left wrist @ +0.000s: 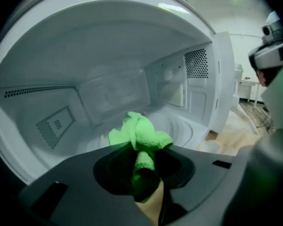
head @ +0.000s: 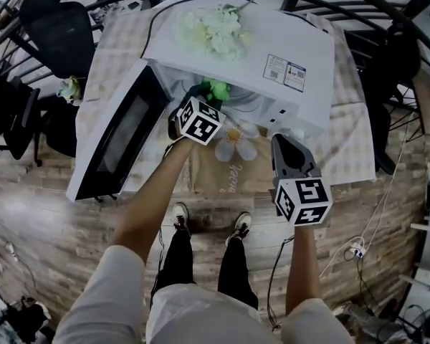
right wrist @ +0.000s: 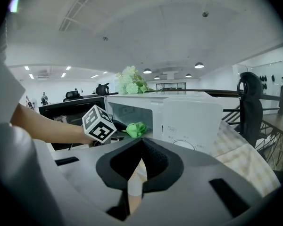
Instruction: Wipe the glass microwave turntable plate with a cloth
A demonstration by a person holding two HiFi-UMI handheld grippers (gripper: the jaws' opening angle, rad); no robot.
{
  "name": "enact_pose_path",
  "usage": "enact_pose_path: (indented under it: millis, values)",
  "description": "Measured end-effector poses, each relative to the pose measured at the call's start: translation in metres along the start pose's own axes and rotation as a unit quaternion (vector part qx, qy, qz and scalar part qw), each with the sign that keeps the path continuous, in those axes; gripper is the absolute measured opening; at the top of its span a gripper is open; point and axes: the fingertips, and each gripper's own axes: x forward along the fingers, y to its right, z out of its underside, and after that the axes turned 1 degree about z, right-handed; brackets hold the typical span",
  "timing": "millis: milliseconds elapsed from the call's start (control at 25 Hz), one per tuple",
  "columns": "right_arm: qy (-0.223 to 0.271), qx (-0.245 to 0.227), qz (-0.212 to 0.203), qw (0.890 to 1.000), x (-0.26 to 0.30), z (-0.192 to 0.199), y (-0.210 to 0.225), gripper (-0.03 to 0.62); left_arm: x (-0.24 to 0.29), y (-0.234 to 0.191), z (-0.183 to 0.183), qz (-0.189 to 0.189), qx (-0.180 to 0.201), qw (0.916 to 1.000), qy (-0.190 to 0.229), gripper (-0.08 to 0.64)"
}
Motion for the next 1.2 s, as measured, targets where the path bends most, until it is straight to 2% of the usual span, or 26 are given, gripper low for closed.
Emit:
enact_pose_path:
  millis: [320,400,480,600,720,840,920,1040,1200]
  values:
    - [-0.014,-0.009,0.017,1.0,-0.021,-0.001,0.014,0.014,0.019,0.077,-0.041,0.1,-0.009,0.9949,0.01,0.115]
    - [-0.016,-0.011,0.019,1.0,-0.025,0.0,0.016,0.014,0.019,0.087,-0.051,0.123,-0.032,0.9915,0.025,0.115]
    - [-0.019,-0.013,0.02,1.0,-0.028,0.002,0.016,0.014,0.017,0.086,-0.061,0.13,-0.06,0.9883,0.052,0.117]
    - [-0.023,-0.014,0.02,0.999,-0.029,0.005,0.016,0.014,0.007,0.06,-0.068,0.082,-0.067,0.9905,0.088,0.117]
    - [-0.027,-0.008,0.015,0.999,-0.027,0.009,0.011,0.014,-0.006,0.012,-0.064,-0.012,-0.051,0.9927,0.108,0.117]
    - [-0.027,-0.002,0.008,1.0,-0.026,0.012,0.004,0.014,-0.014,-0.042,-0.047,-0.114,-0.009,0.9896,0.087,0.117]
    - [-0.028,-0.005,0.006,1.0,-0.025,0.014,0.0,0.015,-0.013,-0.069,-0.03,-0.152,-0.009,0.9868,0.054,0.117]
    - [-0.031,-0.006,0.001,1.0,-0.022,0.017,-0.004,0.014,-0.007,-0.085,-0.005,-0.152,-0.02,0.9882,0.001,0.117]
    - [-0.039,-0.009,-0.005,0.999,-0.019,0.023,-0.013,0.015,0.003,-0.068,0.024,-0.109,-0.014,0.9925,-0.053,0.117]
